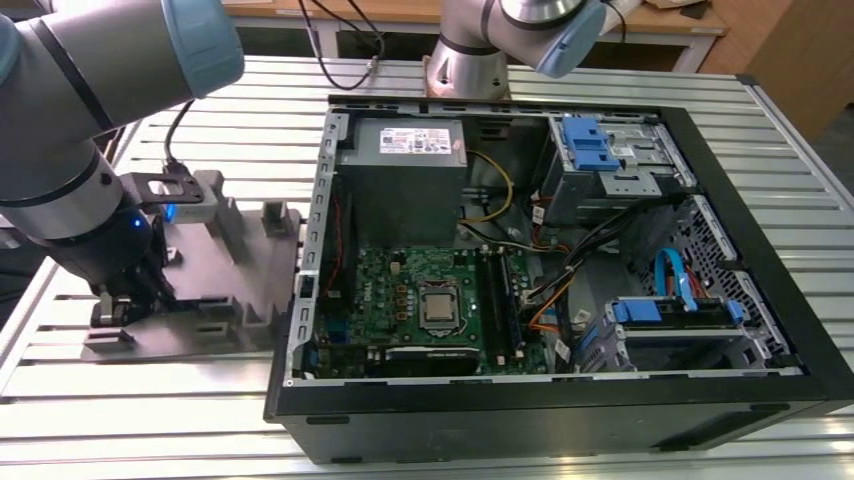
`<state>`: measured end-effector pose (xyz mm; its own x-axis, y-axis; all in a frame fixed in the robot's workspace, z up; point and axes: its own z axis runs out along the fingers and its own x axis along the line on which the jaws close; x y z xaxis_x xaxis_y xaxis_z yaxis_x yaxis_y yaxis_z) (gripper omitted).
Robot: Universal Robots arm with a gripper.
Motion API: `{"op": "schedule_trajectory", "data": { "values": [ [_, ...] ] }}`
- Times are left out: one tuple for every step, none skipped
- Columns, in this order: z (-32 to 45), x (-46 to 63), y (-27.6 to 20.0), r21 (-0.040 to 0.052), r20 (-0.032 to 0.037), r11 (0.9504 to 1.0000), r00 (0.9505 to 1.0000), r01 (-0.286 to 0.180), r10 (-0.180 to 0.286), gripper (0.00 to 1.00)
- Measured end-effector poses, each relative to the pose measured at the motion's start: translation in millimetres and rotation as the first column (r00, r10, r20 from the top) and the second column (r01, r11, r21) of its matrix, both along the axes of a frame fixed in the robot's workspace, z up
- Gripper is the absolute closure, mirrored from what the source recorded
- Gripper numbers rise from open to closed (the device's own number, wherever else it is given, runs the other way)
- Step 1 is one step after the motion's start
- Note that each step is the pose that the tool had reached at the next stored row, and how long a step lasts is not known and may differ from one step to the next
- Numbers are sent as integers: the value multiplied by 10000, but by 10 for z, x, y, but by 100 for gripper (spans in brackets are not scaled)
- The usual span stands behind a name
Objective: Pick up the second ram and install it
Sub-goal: 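Pick up the second ram and move it above second insertion slot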
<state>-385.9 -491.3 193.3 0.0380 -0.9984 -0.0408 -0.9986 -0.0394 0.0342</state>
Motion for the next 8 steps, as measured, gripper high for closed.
{"op": "schedule_trajectory", "data": {
  "values": [
    [0, 0, 0, 2, 1, 10000, 10000, 0, 0, 84],
    [0, 0, 0, 2, 0, 10000, 10000, 0, 0, 86],
    [0, 0, 0, 3, 0, 10000, 10000, -1, 1, 86],
    [-1, 0, 0, 4, 0, 10000, 10000, -1, 1, 86],
    [0, 0, 0, 5, 1, 10000, 10000, 0, 0, 86],
    [0, 0, 0, 6, 0, 10000, 10000, 0, 0, 86],
    [0, 0, 0, 9, 1, 10000, 10000, -1, 1, 86],
    [0, 0, 0, 10, 1, 10000, 10000, 0, 0, 86]
  ]
}}
